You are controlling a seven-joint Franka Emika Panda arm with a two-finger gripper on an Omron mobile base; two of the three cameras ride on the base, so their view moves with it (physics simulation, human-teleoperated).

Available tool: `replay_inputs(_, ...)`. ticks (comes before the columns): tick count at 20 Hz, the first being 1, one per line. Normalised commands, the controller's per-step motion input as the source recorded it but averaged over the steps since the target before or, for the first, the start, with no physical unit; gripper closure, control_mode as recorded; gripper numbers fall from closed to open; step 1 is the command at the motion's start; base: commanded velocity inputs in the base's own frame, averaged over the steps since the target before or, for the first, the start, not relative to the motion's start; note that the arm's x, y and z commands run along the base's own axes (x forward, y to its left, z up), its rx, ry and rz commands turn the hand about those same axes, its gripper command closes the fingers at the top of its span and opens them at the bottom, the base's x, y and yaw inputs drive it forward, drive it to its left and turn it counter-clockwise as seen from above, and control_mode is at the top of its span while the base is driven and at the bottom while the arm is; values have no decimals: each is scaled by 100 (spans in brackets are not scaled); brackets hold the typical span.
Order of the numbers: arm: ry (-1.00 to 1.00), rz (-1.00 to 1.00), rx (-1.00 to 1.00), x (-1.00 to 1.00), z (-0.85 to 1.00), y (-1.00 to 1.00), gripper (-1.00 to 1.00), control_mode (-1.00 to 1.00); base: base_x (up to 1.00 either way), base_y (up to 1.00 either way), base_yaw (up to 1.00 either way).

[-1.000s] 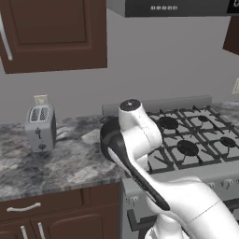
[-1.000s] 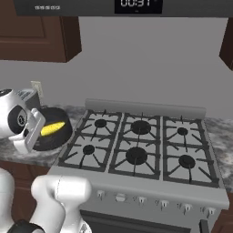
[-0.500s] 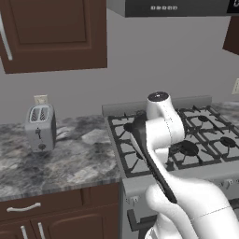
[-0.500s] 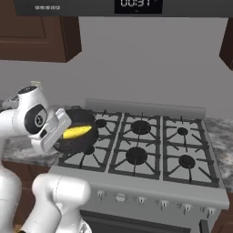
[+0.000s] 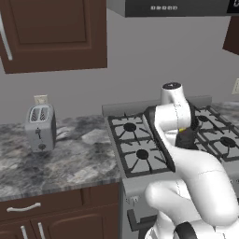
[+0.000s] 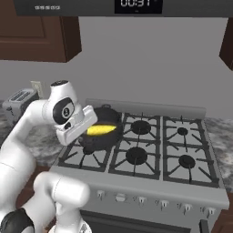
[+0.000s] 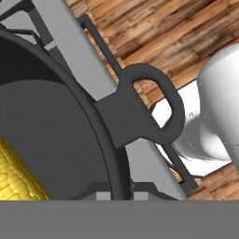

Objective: Turn on the sink faucet. Then move the corn from the counter to the sink. Turn off the sink. Move the vegetable from the sink to the pot next to the stove. Finally move the pot to the rear center burner.

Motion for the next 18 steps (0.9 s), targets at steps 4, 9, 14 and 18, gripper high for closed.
replay_inputs(4, 4, -8, 8, 76, -1, -37, 100, -100, 0, 0, 0)
replay_inputs(9, 2, -6, 7, 80, -1, -44, 100, -100, 0, 0, 0)
replay_inputs(14, 1, -2, 6, 71, -8, -51, 100, -100, 0, 0, 0)
replay_inputs(18, 2, -1, 1, 67, -28, -37, 100, -100, 0, 0, 0)
